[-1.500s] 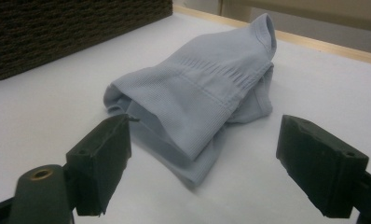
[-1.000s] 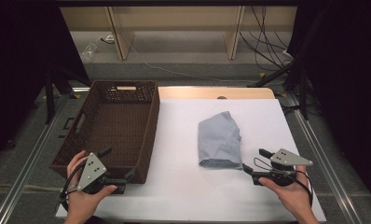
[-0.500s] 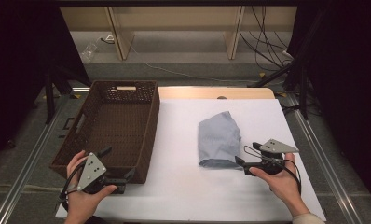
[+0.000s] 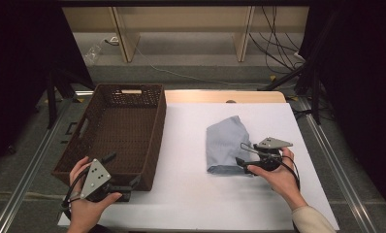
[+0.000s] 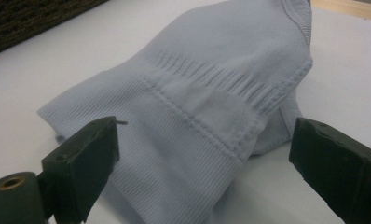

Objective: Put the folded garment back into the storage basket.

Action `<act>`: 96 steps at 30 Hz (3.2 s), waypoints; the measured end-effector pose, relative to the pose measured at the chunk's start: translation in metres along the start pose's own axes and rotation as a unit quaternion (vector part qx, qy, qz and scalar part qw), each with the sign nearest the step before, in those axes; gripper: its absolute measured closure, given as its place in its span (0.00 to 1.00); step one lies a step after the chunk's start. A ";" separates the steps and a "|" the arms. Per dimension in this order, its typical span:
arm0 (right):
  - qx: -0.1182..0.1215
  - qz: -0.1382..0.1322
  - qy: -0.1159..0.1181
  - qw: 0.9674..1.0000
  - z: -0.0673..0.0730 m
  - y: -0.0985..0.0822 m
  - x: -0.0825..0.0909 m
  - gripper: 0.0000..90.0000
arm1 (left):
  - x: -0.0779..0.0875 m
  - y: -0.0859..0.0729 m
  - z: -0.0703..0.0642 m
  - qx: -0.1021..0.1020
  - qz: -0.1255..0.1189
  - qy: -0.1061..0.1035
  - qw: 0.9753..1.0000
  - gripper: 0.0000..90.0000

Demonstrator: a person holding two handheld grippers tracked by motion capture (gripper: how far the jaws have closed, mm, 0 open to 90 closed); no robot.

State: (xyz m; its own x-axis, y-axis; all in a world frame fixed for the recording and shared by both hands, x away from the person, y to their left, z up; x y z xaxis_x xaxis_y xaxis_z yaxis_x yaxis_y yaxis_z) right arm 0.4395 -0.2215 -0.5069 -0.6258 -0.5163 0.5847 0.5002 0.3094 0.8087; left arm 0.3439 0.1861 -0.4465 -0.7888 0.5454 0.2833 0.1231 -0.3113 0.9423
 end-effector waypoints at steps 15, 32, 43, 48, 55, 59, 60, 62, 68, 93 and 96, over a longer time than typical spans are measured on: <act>-0.006 0.042 -0.003 0.999 -0.006 -0.003 -0.024 0.10 | -0.001 0.000 -0.002 0.000 0.001 -0.002 1.000 0.00; -0.020 0.083 0.001 0.996 -0.007 -0.010 -0.044 0.08 | -0.001 -0.001 -0.002 -0.001 0.002 -0.004 1.000 0.00; -0.021 0.092 -0.006 0.996 -0.007 -0.011 -0.046 0.12 | -0.001 -0.001 -0.001 0.001 0.001 -0.003 1.000 0.00; -0.021 0.098 -0.002 0.995 -0.007 -0.008 -0.044 0.15 | -0.001 0.000 -0.001 -0.001 0.000 -0.004 1.000 0.00; -0.020 0.100 -0.006 0.995 -0.007 -0.009 -0.045 0.18 | -0.002 -0.001 -0.001 0.002 0.001 -0.005 1.000 0.00; -0.022 0.105 -0.007 0.994 -0.004 -0.009 -0.042 0.37 | -0.002 -0.001 -0.002 0.000 0.002 -0.006 1.000 0.00; -0.025 0.104 -0.007 0.994 -0.002 -0.009 -0.041 0.41 | -0.002 -0.001 -0.002 -0.001 0.005 -0.006 1.000 0.00; -0.028 0.104 -0.006 0.994 0.000 -0.009 -0.039 0.50 | -0.002 -0.001 -0.002 -0.001 0.005 -0.006 1.000 0.00; -0.038 0.099 0.004 0.994 0.004 -0.010 -0.037 0.69 | -0.001 0.000 -0.001 -0.002 -0.001 -0.003 1.000 0.00; -0.066 0.049 0.024 0.996 0.008 0.005 -0.024 0.88 | 0.001 0.001 0.001 0.002 -0.007 -0.002 1.000 0.00; -0.065 0.029 0.020 0.997 0.009 0.012 -0.018 0.88 | 0.001 0.002 0.001 0.004 -0.010 -0.001 1.000 0.00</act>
State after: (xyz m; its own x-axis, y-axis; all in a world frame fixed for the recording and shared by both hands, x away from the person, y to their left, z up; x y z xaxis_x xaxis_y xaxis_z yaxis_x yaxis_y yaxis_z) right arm 0.4515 -0.2013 -0.5072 -0.5710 -0.5324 0.6249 0.6101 0.2341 0.7569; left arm 0.3439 0.1864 -0.4446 -0.7899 0.5530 0.2651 0.1124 -0.2944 0.9491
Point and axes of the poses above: each handheld gripper's, and its own axes: x roughly backward along the jaws, y roughly out of its top, z roughly to its left, the point moved 7 cm from there along -x, roughly forward along the jaws, and after that the axes turned 1 degree about -x, right-handed, at the moved point
